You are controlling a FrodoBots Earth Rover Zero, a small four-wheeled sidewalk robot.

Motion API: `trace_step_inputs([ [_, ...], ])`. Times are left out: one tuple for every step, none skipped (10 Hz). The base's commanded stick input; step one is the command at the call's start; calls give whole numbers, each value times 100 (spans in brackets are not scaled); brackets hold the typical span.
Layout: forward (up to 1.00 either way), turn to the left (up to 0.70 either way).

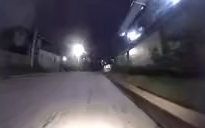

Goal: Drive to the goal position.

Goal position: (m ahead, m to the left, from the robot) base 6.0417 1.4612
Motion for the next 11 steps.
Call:
trace_step_inputs([
  [70,0],
  [70,0],
  [70,0],
  [70,0],
  [70,0],
  [70,0],
  [70,0],
  [70,0],
  [70,0],
  [70,-34],
  [70,-15],
])
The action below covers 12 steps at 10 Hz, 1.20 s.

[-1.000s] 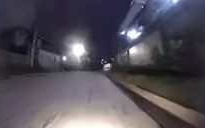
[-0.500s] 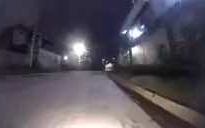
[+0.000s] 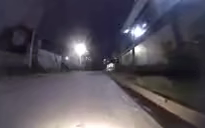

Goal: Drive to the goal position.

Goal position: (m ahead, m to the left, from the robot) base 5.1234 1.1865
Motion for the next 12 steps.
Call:
trace_step_inputs([
  [70,-4],
  [70,0],
  [70,0],
  [70,0],
  [70,0],
  [70,0],
  [70,-11],
  [70,-34],
  [70,-35],
  [70,-16],
  [70,0],
  [70,-2],
])
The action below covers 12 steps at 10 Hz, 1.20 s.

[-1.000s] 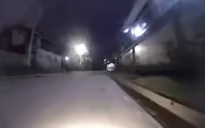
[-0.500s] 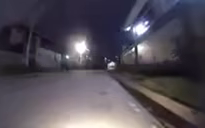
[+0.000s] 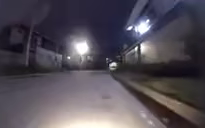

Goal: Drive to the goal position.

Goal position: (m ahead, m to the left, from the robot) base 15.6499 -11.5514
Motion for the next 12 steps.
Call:
trace_step_inputs([
  [70,-24],
  [70,-23],
  [70,-6],
  [70,0],
  [70,-19],
  [70,-32],
  [70,-18],
  [70,-1],
  [70,-33],
  [70,-10],
  [70,-1],
  [70,0],
])
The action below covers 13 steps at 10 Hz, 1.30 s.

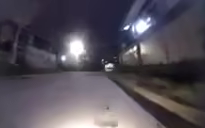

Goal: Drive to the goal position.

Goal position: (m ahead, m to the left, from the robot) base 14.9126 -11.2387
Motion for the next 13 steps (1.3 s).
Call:
trace_step_inputs([
  [70,0],
  [70,-34],
  [70,-31],
  [70,-6],
  [70,0],
  [70,0],
  [70,0],
  [70,0],
  [70,0],
  [70,0],
  [70,0],
  [70,0],
  [70,0],
])
